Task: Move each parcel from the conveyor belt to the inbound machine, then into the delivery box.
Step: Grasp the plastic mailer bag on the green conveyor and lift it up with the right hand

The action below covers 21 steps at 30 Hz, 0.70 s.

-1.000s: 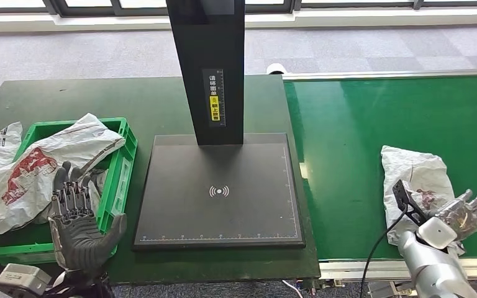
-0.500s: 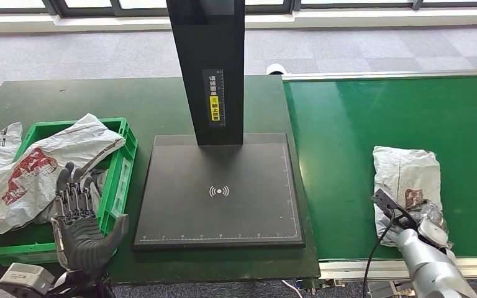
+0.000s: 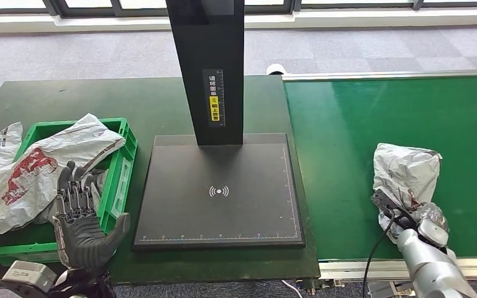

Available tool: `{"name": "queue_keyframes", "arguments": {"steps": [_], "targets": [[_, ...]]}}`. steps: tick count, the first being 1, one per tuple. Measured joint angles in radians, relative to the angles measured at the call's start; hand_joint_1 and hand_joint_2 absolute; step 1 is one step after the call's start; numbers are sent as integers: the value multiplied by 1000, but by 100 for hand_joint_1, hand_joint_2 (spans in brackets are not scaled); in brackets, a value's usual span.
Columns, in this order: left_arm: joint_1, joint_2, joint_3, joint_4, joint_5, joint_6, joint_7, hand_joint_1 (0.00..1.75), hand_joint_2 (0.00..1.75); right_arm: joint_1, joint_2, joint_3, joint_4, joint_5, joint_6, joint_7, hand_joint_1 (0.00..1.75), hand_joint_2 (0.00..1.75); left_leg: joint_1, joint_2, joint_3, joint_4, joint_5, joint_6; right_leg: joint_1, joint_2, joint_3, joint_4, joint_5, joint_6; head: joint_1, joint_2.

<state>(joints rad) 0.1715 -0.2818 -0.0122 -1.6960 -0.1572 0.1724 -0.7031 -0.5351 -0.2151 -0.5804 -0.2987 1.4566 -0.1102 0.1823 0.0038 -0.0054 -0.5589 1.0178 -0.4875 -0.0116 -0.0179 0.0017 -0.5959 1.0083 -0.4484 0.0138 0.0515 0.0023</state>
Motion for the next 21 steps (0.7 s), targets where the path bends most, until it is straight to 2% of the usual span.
{"name": "queue_keyframes", "arguments": {"steps": [3,5,7,9,11,13,15,16,19,21], "targets": [[0,0,0,0,0,0,0,0,175,0,3,-2,0,3,-23,-10,175,175,0,0,0,0,0,0,0,0,0,0,0,0,0,0],[0,0,0,0,-1,0,0,0,175,0,6,-4,0,7,-70,-28,175,175,0,0,-1,0,0,0,0,0,0,0,0,0,0,0],[0,0,0,0,-3,0,0,0,175,0,13,-5,-2,12,-153,-58,175,175,0,0,-1,0,0,0,0,0,0,0,0,0,0,0],[1,0,0,-1,-8,0,0,0,175,0,25,-5,-13,26,-275,-98,175,175,0,0,-4,0,0,0,0,0,0,0,0,0,0,0],[2,-1,0,-2,-14,-2,0,0,175,0,50,-2,-43,24,-413,-171,175,175,0,0,-6,0,0,0,0,0,0,0,0,0,0,0],[3,-1,0,-4,-18,-6,0,0,175,5,94,8,-107,-43,-488,-317,175,175,1,1,-4,0,0,0,0,1,0,0,0,0,0,0],[2,-1,0,-6,-20,-6,0,0,175,33,153,37,-217,-136,-478,-457,175,175,2,1,-1,-1,0,-1,1,1,0,0,0,0,0,0],[2,-1,0,-6,-19,-5,0,0,175,58,187,65,-286,-165,-463,-491,175,175,2,1,0,-1,1,-1,2,1,0,0,0,-1,0,0],[2,0,0,-6,-12,4,0,0,175,137,281,187,-487,-185,-442,-497,175,175,3,0,0,-2,1,-2,3,1,-1,1,-1,-2,0,0],[1,1,0,-6,-8,8,0,0,175,175,322,268,-586,-169,-443,-476,175,175,3,0,0,-2,1,-2,3,0,-1,1,-1,-2,0,0]]}}
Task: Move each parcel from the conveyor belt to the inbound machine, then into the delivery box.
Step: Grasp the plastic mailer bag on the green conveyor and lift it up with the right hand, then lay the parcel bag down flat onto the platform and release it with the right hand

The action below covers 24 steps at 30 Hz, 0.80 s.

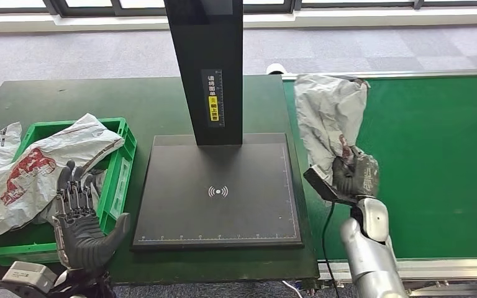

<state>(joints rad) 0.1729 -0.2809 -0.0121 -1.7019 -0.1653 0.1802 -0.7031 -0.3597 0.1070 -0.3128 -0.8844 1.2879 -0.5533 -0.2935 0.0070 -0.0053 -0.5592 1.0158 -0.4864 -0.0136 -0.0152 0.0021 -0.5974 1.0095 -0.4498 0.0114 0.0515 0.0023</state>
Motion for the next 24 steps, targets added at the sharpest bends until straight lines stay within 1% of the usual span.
{"name": "queue_keyframes", "arguments": {"steps": [3,5,13,17,20,24], "targets": [[0,4,0,0,5,1,0,0,175,39,32,95,-100,20,-6,29,175,175,0,0,0,0,0,0,0,0,0,0,0,0,0,0],[0,7,0,0,7,1,0,0,175,56,43,130,-139,22,-8,34,175,175,0,0,0,0,0,0,-1,0,0,0,0,0,0,0],[0,13,0,0,7,3,0,0,175,83,58,178,-210,22,-8,38,175,175,-2,0,0,0,0,0,-2,0,0,0,0,0,0,0],[0,16,0,0,7,3,0,0,175,94,62,200,-222,24,1,13,175,175,-1,0,0,0,0,0,-2,0,0,0,0,0,0,0],[-1,19,0,1,7,2,0,0,175,122,73,247,-242,35,48,-10,175,175,-1,0,0,0,0,0,-1,0,0,0,0,0,0,0],[-6,26,0,5,8,-8,0,0,175,168,82,357,-254,96,173,-28,175,175,0,0,0,0,-1,-1,0,0,0,0,-1,-1,0,0]]}}
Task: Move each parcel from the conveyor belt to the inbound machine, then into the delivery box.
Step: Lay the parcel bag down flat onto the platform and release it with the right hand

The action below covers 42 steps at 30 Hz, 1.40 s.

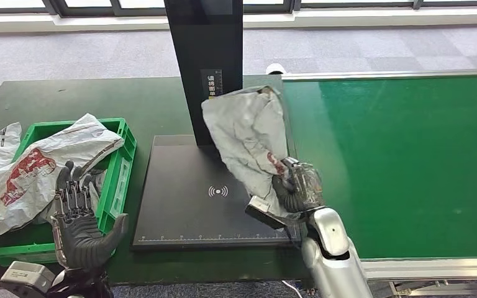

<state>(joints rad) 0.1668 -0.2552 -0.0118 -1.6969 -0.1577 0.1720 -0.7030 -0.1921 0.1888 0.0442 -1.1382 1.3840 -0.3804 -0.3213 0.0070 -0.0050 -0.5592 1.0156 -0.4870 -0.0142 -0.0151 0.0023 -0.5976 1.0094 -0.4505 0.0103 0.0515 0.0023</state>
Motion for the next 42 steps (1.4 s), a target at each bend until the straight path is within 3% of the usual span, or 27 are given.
{"name": "queue_keyframes", "arguments": {"steps": [4,9,22,36,40,42], "targets": [[-11,7,0,8,2,-5,0,0,175,29,0,118,26,39,37,16,175,175,0,0,0,0,0,0,0,0,0,0,0,0,0,0],[-13,13,0,11,2,-6,0,0,175,35,-1,171,56,40,42,21,175,175,0,0,0,0,0,0,0,0,0,0,0,0,0,0],[-11,15,0,12,-3,-18,0,0,175,-8,-4,217,192,24,41,44,175,175,0,0,0,0,0,0,0,0,0,0,0,0,0,0],[-11,15,0,17,-3,-18,0,0,175,-31,-3,221,235,25,36,48,175,175,0,0,0,0,0,0,0,0,0,0,0,0,0,0],[-11,16,0,17,-4,-21,0,0,175,-34,-4,223,241,29,29,64,0,175,0,0,0,0,0,0,0,0,0,0,0,0,0,0],[-11,16,0,18,-3,-26,0,0,175,-36,-4,224,244,37,13,92,0,175,0,0,0,0,0,0,0,0,0,0,0,0,0,0]]}}
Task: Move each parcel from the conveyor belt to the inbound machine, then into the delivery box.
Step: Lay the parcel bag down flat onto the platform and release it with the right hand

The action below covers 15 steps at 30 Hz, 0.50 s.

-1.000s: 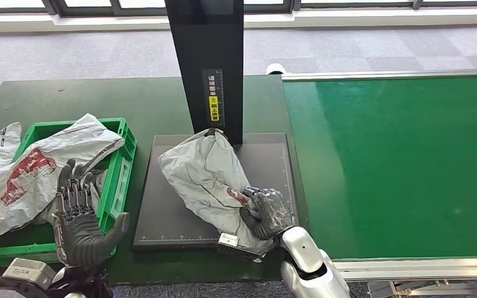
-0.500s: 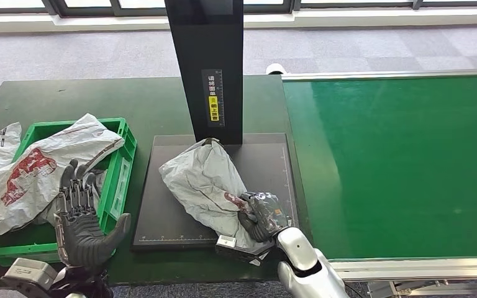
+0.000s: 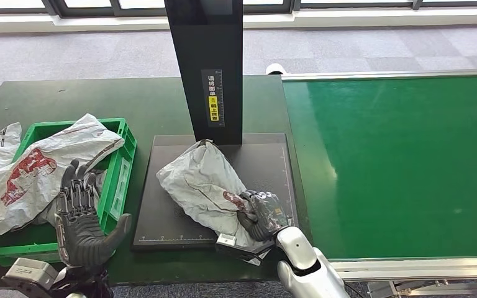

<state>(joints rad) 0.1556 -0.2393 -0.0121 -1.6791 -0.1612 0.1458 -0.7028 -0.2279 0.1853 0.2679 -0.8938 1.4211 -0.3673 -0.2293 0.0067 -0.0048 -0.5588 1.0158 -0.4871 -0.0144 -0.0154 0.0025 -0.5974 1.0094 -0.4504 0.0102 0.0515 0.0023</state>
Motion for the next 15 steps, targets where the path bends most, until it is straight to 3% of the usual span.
{"name": "queue_keyframes", "arguments": {"steps": [7,10,11,14,15], "targets": [[0,1,0,0,-5,-3,0,0,175,-3,0,1,2,8,-46,32,0,175,0,0,0,0,0,0,0,0,0,0,0,0,0,0],[0,2,0,0,-6,0,0,0,175,-3,0,5,-8,36,-83,65,0,44,0,0,0,0,0,0,0,0,0,0,0,0,0,0],[0,2,0,-1,-7,3,0,0,175,-2,0,7,-16,36,-106,66,0,44,0,0,0,0,0,0,0,0,0,0,0,0,0,0],[6,2,0,-4,-10,20,0,0,175,3,4,13,-58,8,-185,44,0,175,0,0,0,0,0,0,0,0,0,0,0,0,0,0],[9,2,0,-6,-11,24,0,0,175,4,6,14,-77,3,-191,39,0,175,0,0,0,0,0,0,0,0,0,0,0,0,0,0]]}}
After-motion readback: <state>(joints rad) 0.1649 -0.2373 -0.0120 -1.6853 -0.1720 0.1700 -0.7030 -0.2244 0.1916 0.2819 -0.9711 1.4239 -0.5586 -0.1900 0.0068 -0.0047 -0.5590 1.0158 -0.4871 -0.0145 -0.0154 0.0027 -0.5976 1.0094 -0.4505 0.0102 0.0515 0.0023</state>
